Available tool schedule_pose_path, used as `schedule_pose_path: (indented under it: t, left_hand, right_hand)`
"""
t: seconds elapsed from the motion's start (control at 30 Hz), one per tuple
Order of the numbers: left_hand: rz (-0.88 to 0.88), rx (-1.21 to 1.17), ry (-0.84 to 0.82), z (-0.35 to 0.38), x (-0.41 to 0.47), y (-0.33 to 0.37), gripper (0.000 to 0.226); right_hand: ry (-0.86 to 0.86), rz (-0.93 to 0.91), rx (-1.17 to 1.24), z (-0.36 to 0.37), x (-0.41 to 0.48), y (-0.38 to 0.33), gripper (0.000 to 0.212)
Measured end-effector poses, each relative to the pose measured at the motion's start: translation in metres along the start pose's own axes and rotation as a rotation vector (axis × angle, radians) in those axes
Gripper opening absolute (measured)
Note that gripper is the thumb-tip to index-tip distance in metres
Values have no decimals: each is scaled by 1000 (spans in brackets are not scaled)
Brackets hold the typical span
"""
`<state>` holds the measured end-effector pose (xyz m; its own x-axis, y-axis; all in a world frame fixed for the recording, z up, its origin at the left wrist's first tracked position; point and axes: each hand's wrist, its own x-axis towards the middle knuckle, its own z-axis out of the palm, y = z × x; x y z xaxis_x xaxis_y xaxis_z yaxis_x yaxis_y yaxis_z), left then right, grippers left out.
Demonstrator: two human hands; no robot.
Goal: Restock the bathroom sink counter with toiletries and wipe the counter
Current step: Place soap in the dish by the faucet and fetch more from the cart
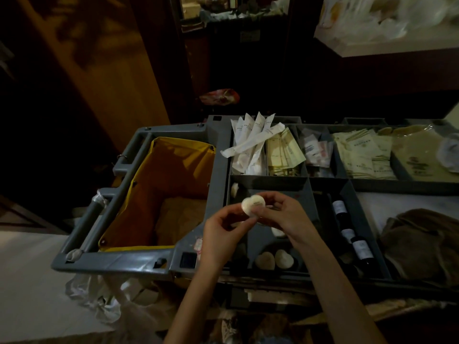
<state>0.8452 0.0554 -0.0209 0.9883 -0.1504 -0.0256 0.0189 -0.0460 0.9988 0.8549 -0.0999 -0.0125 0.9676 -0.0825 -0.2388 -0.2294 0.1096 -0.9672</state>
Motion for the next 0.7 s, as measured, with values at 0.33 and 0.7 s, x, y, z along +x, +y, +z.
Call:
schedule_pose_path:
  t: [0.33,0.7]
  left_hand:
    - [-150,-233,61,-7,-2,6,21]
    - [-210,-363,115,-21,2,16,19]
  right_hand:
    - [-83,41,-60,15,0,-11,8]
    - [-152,-6,-37,20,9,-6,16]
